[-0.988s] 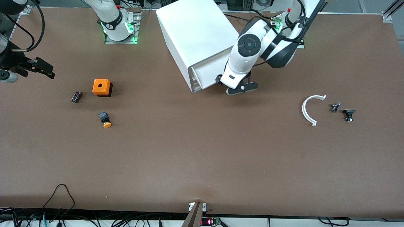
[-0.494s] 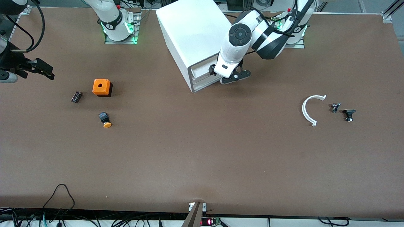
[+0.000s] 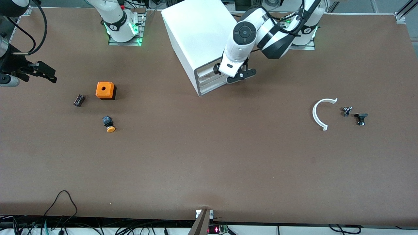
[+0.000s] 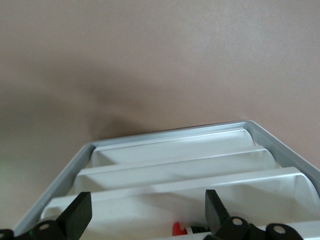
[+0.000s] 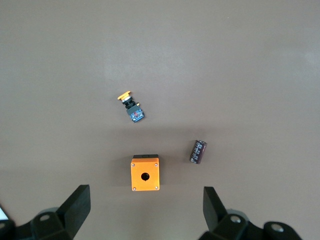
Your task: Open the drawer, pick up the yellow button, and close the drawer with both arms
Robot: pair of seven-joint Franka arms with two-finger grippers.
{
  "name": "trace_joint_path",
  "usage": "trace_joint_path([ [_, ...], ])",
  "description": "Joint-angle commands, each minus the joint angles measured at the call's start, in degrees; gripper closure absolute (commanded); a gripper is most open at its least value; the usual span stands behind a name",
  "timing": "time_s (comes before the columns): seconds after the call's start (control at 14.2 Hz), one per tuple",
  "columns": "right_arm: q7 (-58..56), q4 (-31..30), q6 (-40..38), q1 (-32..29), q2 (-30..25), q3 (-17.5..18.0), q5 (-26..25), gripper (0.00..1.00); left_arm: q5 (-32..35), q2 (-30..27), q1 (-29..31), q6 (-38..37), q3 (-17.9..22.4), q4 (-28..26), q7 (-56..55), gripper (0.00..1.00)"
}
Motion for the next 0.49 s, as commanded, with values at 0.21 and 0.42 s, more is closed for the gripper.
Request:
trace_joint_path([
  [0.21,-0.28,0.32,0.10,0.10,-0.05,-0.32,1.04,0.00,-1.02,-2.22,6.79,0.39,-0.52,0.06,0.16,0.00],
  [0.42,-0.20,0.32,0.10,0.10,-0.05,-0.32,1.13,0.00,-1.02,-4.84,10.94,-2.92,5.61,3.22,13.90,0.00],
])
